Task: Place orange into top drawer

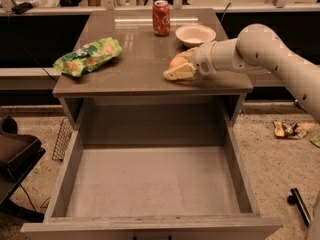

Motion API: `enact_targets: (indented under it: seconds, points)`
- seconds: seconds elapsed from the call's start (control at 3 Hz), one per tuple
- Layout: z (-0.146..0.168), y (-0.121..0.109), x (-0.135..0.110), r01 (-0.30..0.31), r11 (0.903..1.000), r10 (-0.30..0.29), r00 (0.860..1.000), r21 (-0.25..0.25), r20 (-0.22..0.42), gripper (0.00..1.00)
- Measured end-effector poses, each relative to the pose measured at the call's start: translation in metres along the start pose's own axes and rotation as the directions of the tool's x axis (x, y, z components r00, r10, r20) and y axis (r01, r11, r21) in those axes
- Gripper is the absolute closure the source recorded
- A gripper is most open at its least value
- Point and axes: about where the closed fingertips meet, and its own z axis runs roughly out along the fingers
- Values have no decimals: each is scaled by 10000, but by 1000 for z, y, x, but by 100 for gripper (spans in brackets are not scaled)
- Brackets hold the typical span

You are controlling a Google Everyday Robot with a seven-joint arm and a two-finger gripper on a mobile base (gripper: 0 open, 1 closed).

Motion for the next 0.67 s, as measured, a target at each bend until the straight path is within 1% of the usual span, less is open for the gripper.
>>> enact_targets:
  seconds: [0.33, 0.67]
  points:
    - [-13, -14, -15, 202, 9996, -200, 9997, 172, -129, 77]
    - [-33, -37, -47, 595, 9974, -579, 9975, 416, -400, 99]
